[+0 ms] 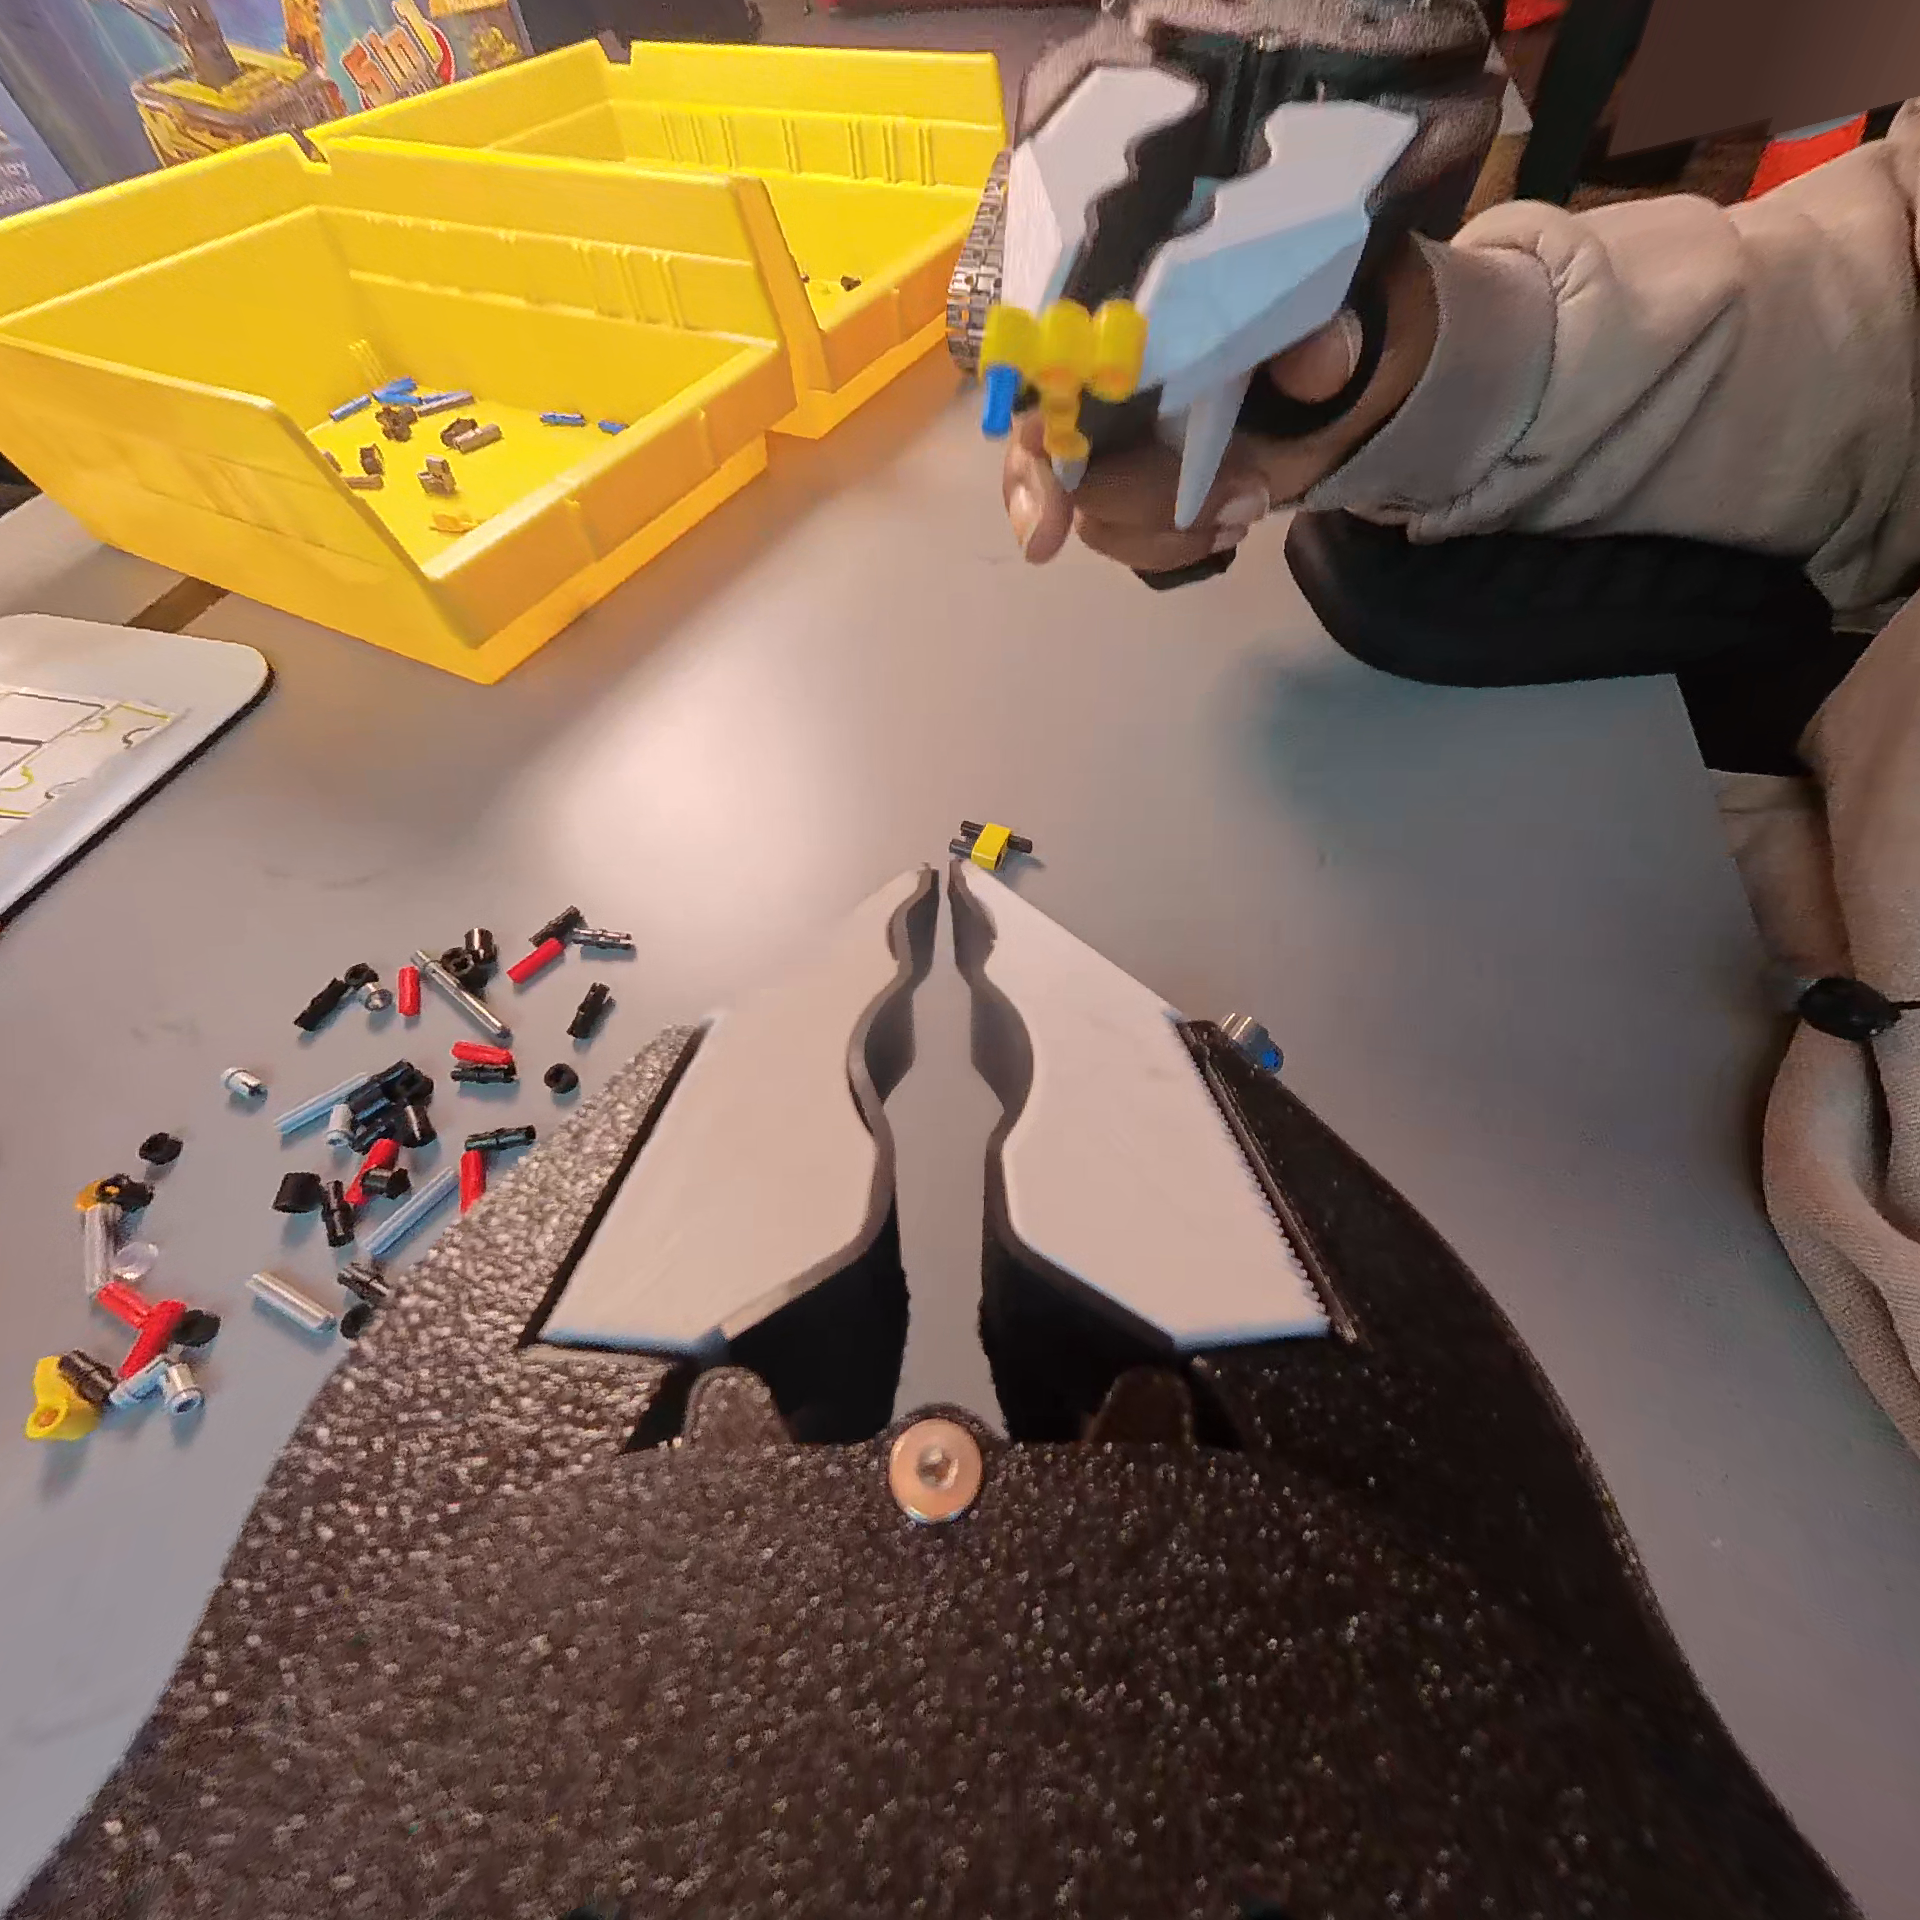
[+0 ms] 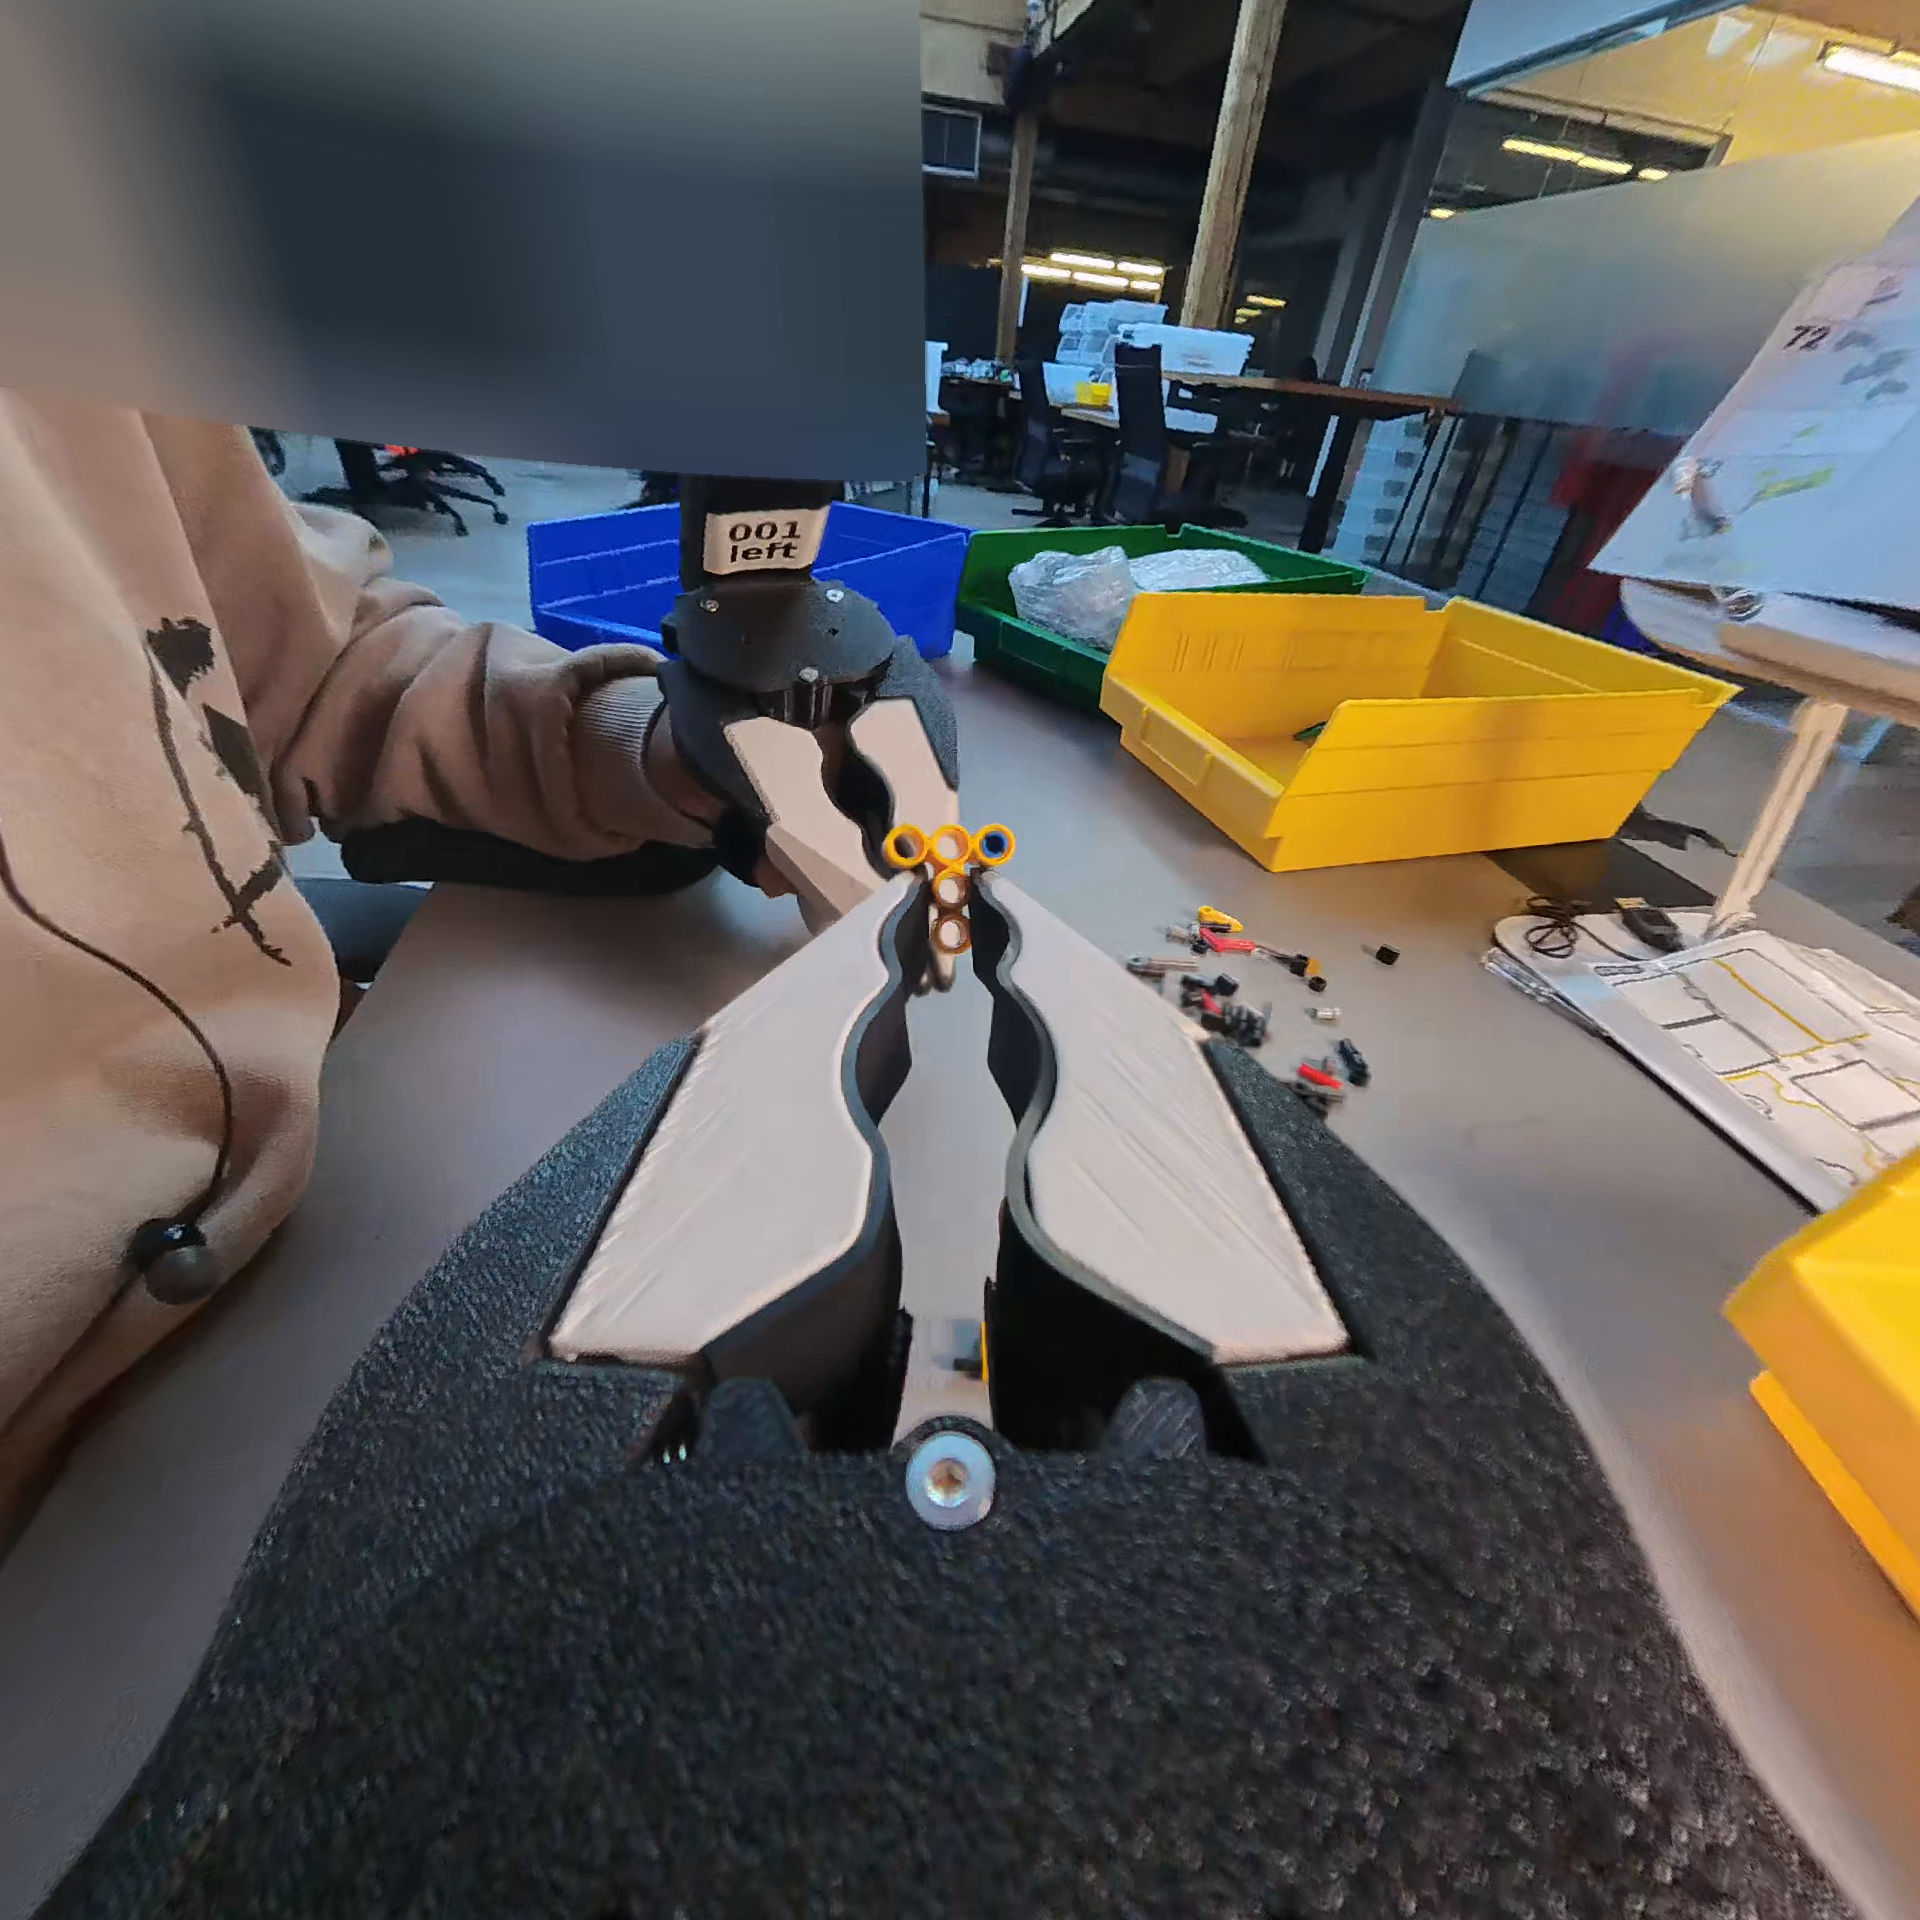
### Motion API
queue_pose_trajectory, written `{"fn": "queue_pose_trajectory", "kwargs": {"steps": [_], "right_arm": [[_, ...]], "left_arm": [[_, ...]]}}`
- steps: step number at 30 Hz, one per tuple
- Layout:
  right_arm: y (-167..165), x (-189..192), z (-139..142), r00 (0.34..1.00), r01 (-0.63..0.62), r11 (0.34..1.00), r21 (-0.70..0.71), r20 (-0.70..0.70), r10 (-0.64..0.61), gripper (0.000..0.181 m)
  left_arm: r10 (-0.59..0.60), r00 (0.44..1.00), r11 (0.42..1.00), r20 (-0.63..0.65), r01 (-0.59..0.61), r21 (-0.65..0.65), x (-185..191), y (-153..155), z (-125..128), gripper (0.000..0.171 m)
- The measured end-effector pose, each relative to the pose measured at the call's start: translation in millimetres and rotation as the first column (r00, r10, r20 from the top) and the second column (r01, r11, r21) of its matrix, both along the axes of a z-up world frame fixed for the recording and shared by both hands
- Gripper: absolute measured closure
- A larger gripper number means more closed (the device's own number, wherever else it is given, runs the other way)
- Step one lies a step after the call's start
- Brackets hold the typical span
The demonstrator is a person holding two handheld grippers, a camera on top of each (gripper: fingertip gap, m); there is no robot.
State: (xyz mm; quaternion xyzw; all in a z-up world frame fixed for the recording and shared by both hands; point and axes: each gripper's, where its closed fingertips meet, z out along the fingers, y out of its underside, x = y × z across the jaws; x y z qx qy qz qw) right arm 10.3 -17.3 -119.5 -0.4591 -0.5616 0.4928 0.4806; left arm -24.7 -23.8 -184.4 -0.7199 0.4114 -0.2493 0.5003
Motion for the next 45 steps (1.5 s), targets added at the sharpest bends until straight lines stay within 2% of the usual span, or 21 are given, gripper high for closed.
{"fn": "queue_pose_trajectory", "kwargs": {"steps": [2,9,12,15,23,28,35,41,45], "right_arm": [[-6.5,-6.3,-11.4,0.999,-0.021,1.0,0.008,0.042,0.021,0.176],[-31.2,-22.4,-53.1,0.971,-0.106,0.988,0.111,0.226,0.079,0.175],[-38.4,-24.1,-64.8,0.957,-0.136,0.979,0.153,0.274,0.09,0.175],[-38.3,-24.8,-71.0,0.951,-0.137,0.972,0.189,0.298,0.077,0.175],[-39.5,-24.7,-78.1,0.945,-0.145,0.946,0.289,0.325,0.046,0.174],[-41.6,-23.6,-82.9,0.933,-0.162,0.956,0.246,0.354,0.067,0.171],[-44.5,-20.0,-81.8,0.918,-0.189,0.98,0.054,0.364,0.157,0.176],[-45.9,-17.8,-84.5,0.907,-0.204,0.976,0.072,0.388,0.161,0.176],[-48.1,-16.6,-86.4,0.903,-0.22,0.966,0.134,0.402,0.15,0.177]], "left_arm": [[-0.016,1.0,1.0,0.013,0.016,-0.001,2.7,-3.3,2.2,0.159],[-0.085,0.996,0.996,-0.01,0.085,-0.011,13.5,-16.4,-2.6,0.146],[-0.116,0.993,0.993,-0.024,0.115,-0.034,14.3,-21.5,-8.2,0.153],[-0.147,0.988,0.988,-0.044,0.145,-0.044,17.4,-27.7,-14.1,0.168],[-0.145,0.985,0.989,-0.091,0.141,-0.05,17.0,-27.9,-20.2,0.168],[-0.143,0.983,0.99,-0.119,0.141,-0.027,17.1,-27.4,-22.6,0.168],[-0.166,0.975,0.985,-0.151,0.172,0.028,21.1,-30.6,-22.1,0.169],[-0.174,0.966,0.98,-0.191,0.189,0.063,23.4,-32.1,-24.8,0.168],[-0.188,0.964,0.978,-0.187,0.2,0.052,24.9,-34.7,-26.6,0.168]]}}
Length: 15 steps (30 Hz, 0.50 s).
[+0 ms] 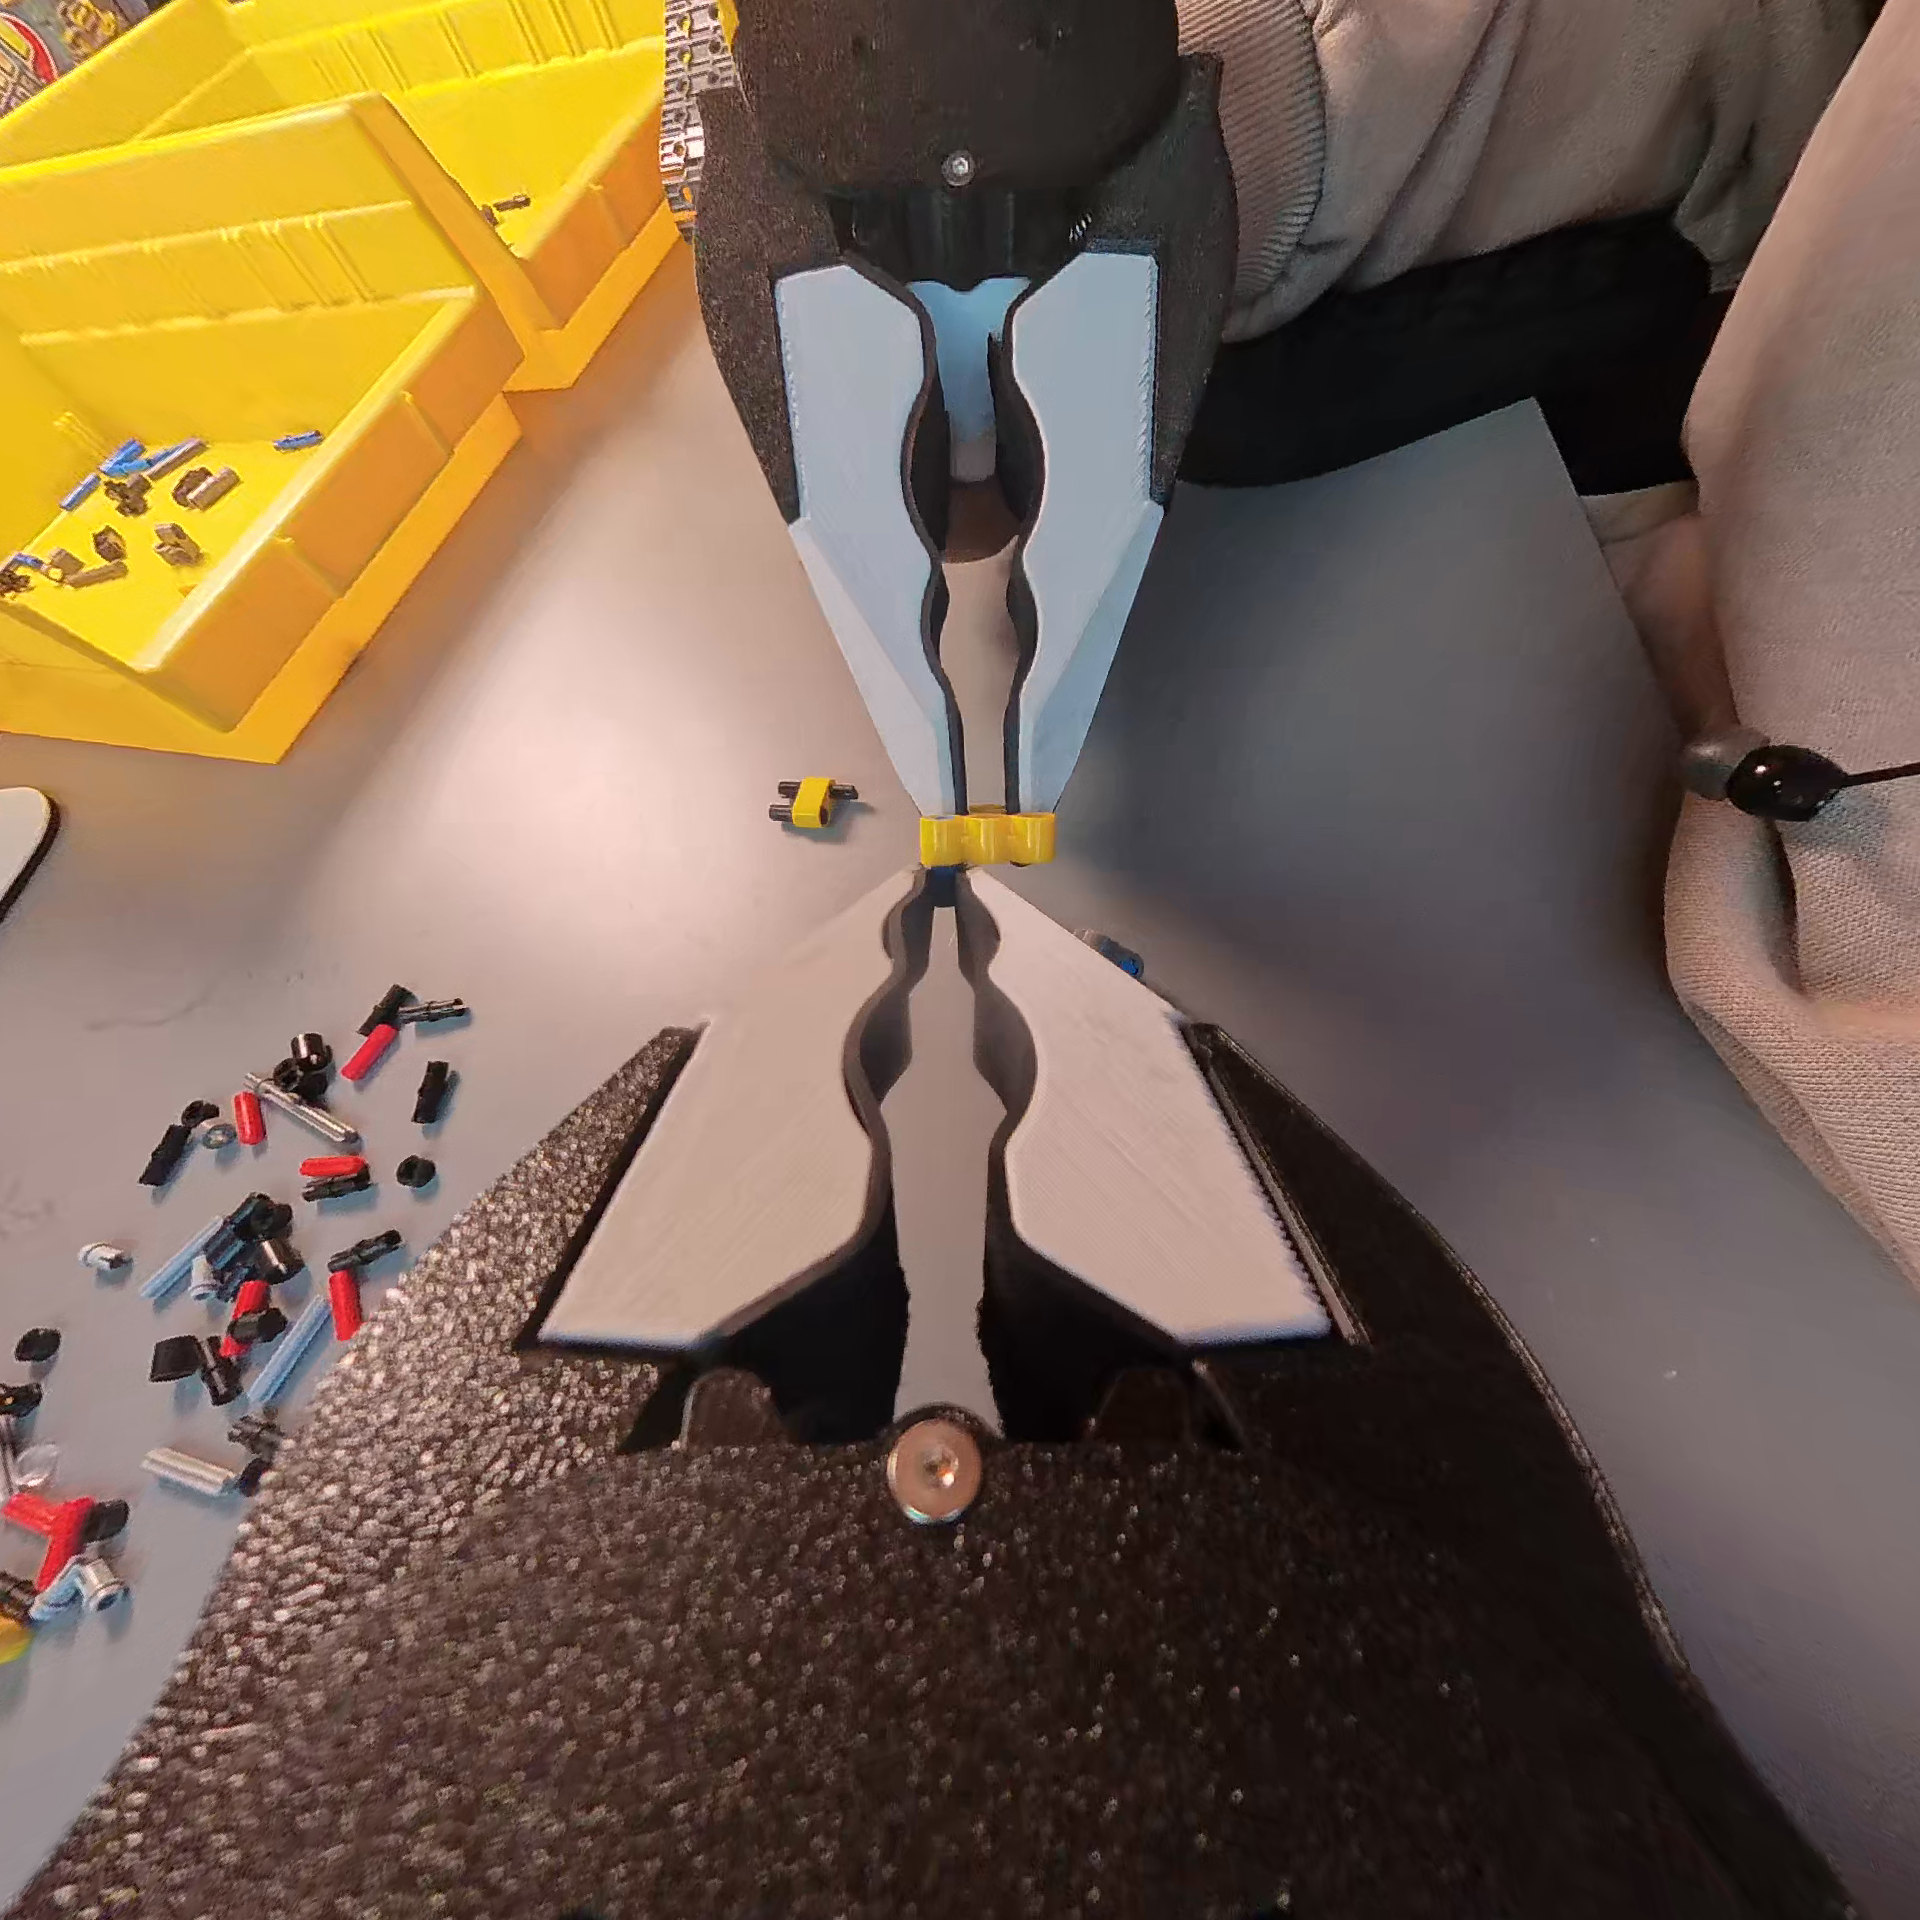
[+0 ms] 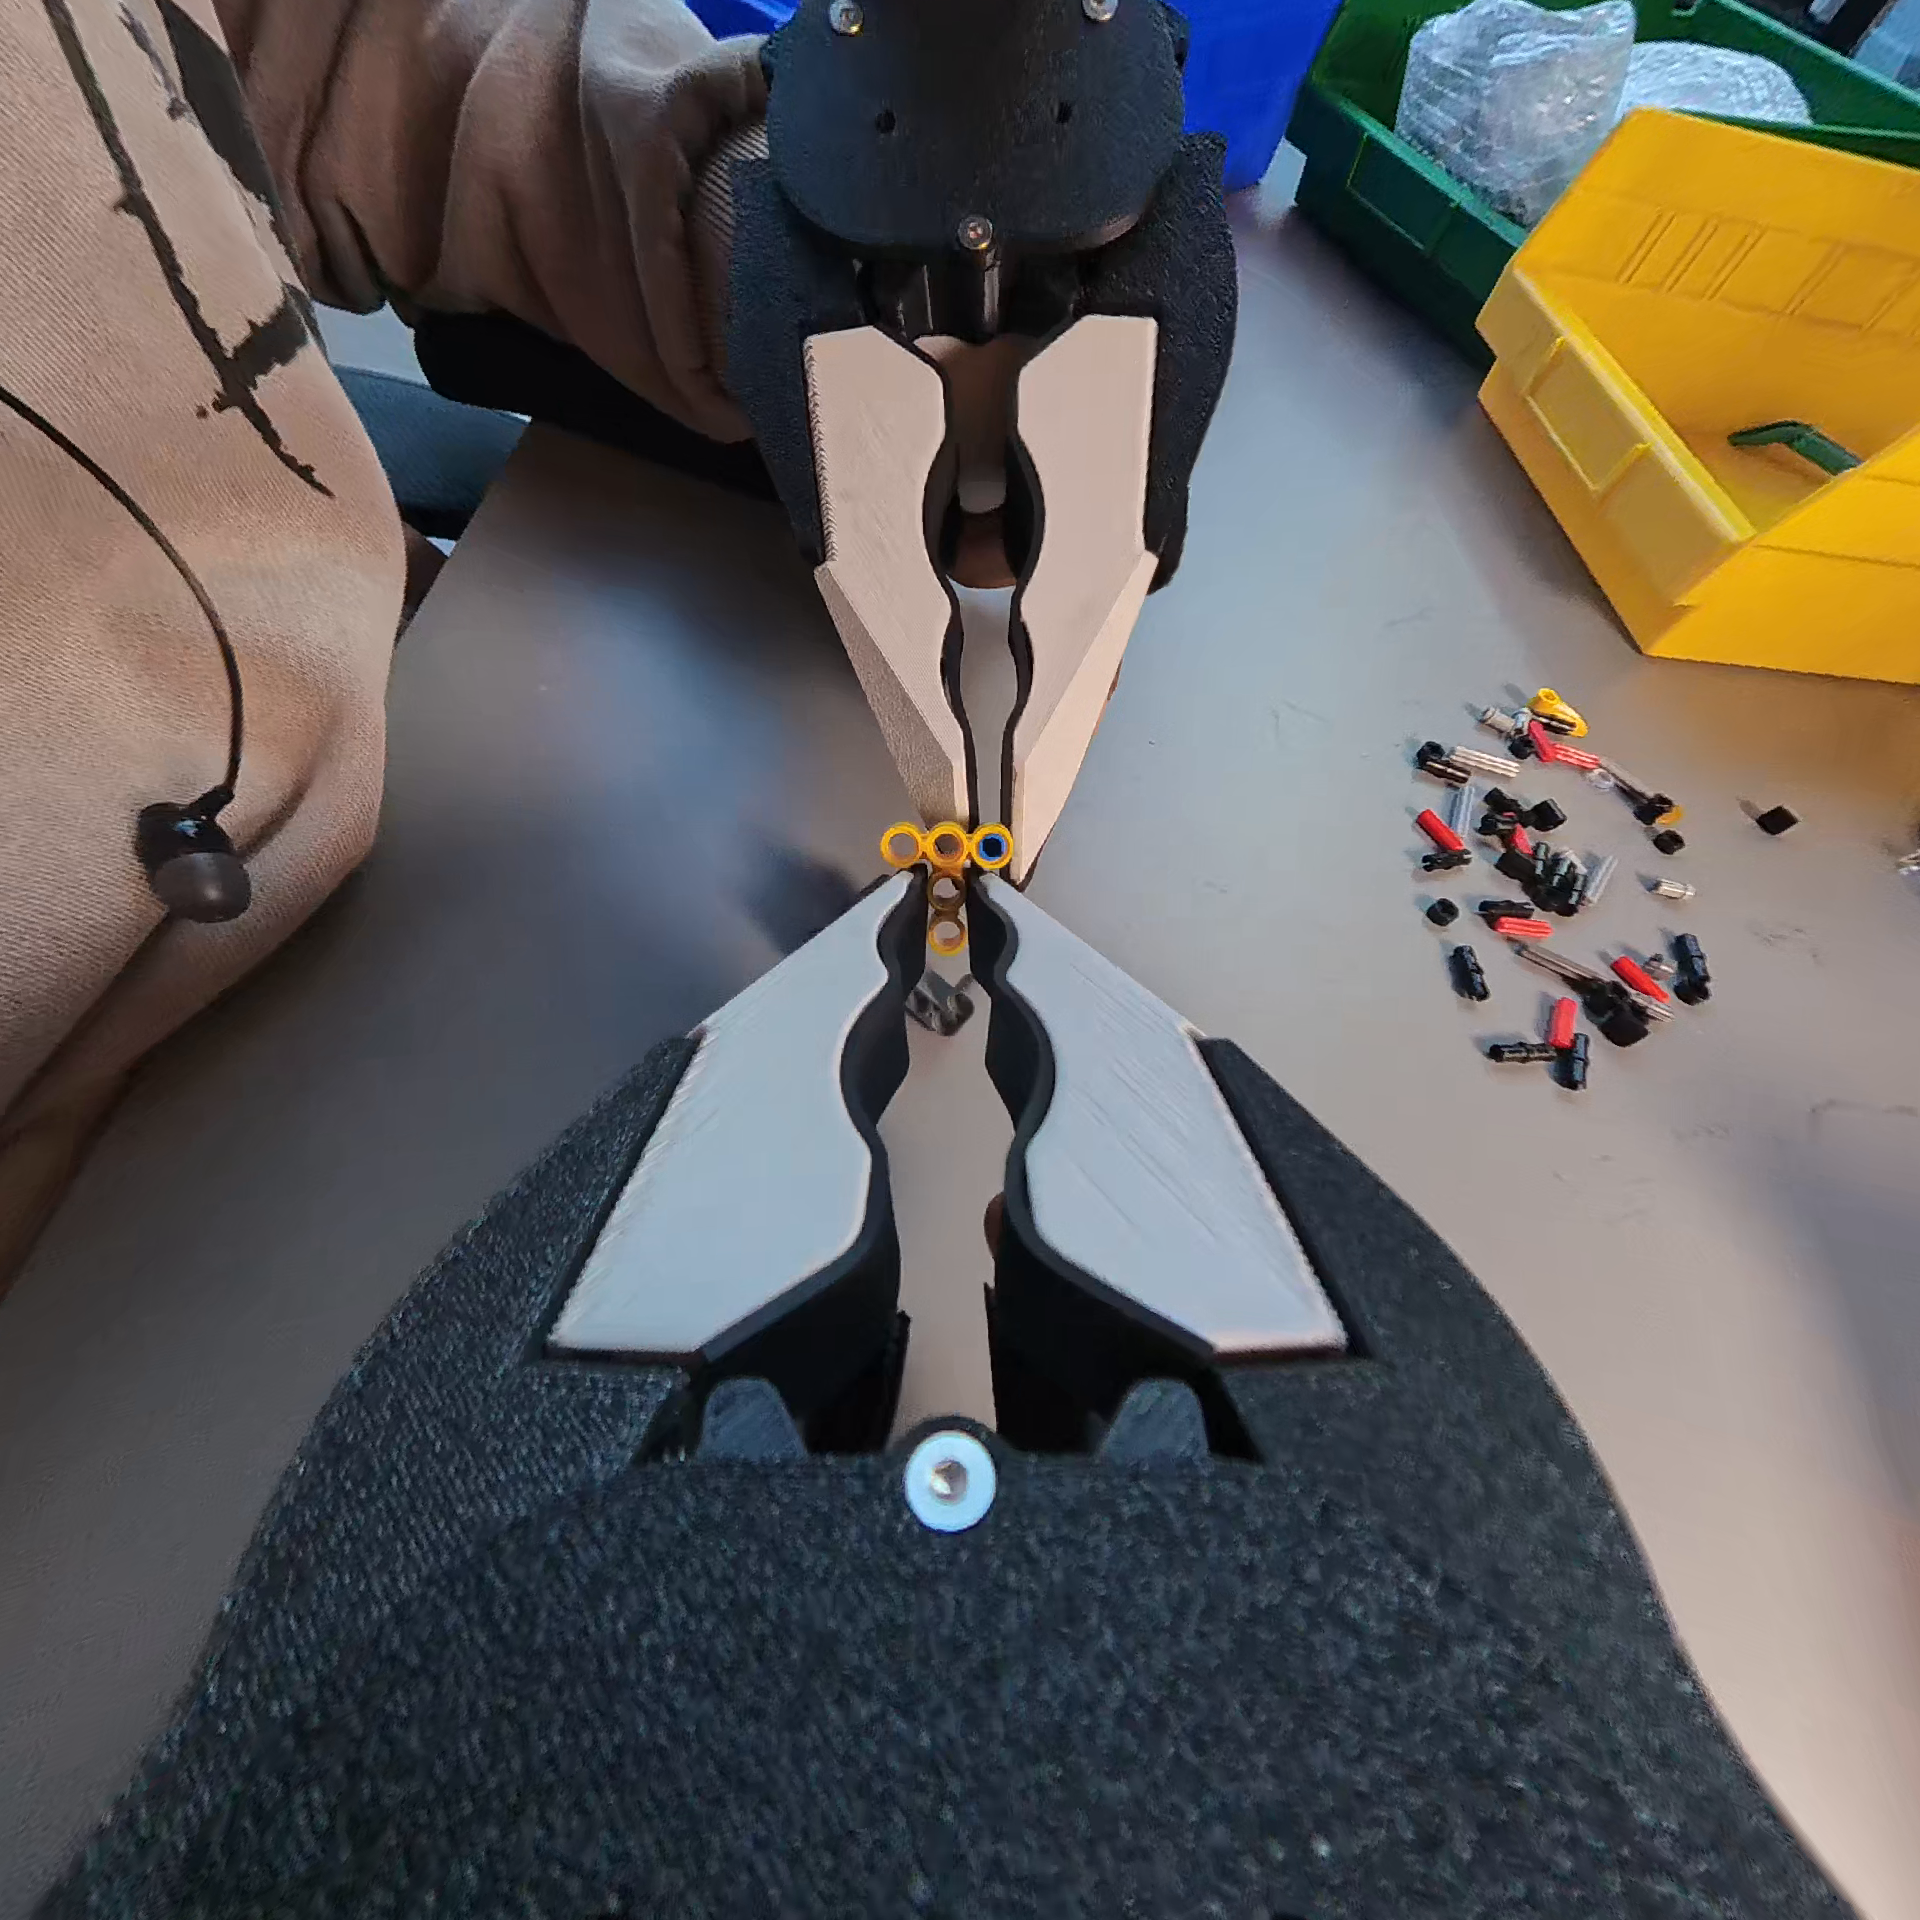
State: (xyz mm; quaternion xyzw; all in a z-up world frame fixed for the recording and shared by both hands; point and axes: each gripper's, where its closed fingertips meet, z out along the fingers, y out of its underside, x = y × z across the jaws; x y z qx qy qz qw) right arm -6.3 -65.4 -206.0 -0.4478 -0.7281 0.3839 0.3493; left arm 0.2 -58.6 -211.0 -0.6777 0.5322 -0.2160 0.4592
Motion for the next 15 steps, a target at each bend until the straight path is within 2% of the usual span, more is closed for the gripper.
{"fn": "queue_pose_trajectory", "kwargs": {"steps": [5,7,15], "right_arm": [[-5.8,-0.6,-4.4,1.0,-0.03,0.993,0.114,0.007,0.029,0.176],[-11.7,-0.3,-7.7,0.998,-0.058,0.984,0.167,0.027,0.054,0.177],[-7.7,0.9,-15.8,0.997,-0.039,0.937,0.347,0.081,0.011,0.178]], "left_arm": [[-0.043,0.999,0.997,-0.002,0.043,-0.066,2.2,-8.3,-7.1,0.163],[-0.056,0.998,0.996,-0.038,0.053,-0.07,2.5,-11.0,-12.7,0.169],[-0.024,0.992,0.995,-0.123,0.012,-0.101,1.6,-8.5,-22.4,0.17]]}}
